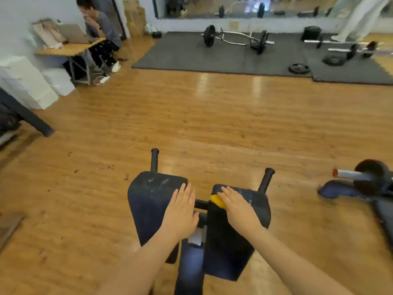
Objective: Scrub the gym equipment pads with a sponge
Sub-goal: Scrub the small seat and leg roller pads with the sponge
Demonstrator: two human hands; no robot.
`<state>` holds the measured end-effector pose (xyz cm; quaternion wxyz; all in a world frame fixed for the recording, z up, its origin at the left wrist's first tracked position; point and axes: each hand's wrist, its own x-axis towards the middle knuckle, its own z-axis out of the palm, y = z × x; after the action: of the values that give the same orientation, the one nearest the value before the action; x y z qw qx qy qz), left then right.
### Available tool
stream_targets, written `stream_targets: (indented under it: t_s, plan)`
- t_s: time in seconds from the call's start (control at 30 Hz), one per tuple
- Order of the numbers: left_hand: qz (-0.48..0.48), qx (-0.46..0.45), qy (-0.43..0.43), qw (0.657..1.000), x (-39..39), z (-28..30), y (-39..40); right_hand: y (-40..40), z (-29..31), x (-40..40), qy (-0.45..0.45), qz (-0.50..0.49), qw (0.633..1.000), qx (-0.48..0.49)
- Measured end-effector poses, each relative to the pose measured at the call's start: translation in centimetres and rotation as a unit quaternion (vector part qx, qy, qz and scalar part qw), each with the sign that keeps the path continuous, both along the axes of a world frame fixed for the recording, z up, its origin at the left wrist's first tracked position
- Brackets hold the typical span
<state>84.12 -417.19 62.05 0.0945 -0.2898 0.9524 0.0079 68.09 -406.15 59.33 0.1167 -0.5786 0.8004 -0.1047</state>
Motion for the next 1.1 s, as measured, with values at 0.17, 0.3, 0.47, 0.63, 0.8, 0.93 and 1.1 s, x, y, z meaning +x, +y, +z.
stream_targets:
  t_s: [0.17, 0.3, 0.47, 0.63, 0.8, 0.93, 1.1]
  plan:
    - [-0.16, 0.022, 0.018, 0.987, 0.8, -4.4, -5.3, -2.4, -3.9, 5.4, 0.009, -0.162, 0.987, -0.016]
    - [-0.177, 0.015, 0.026, 0.984, 3.2, -7.1, -7.7, -3.5, -4.1, 6.4, 0.01, -0.271, 0.961, -0.054]
    - [-0.166, 0.014, 0.093, 0.982, 3.7, -9.2, -7.6, -3.8, -6.0, 6.6, 0.083, -0.289, 0.949, -0.099]
    - [-0.142, -0.029, 0.16, 0.976, 3.3, -10.7, -7.1, -2.6, -8.0, 6.2, 0.134, -0.242, 0.947, -0.163]
    - [-0.151, -0.074, 0.16, 0.973, 3.3, -11.6, -7.2, -0.9, -9.3, 6.3, 0.113, -0.189, 0.953, -0.208]
    - [-0.179, -0.113, 0.156, 0.965, 3.2, -12.2, -7.6, -1.4, -8.8, 6.3, 0.112, -0.251, 0.94, -0.203]
    - [-0.176, -0.129, 0.182, 0.959, 3.3, -12.7, -7.6, -2.0, -10.3, 6.4, 0.13, -0.258, 0.912, -0.29]
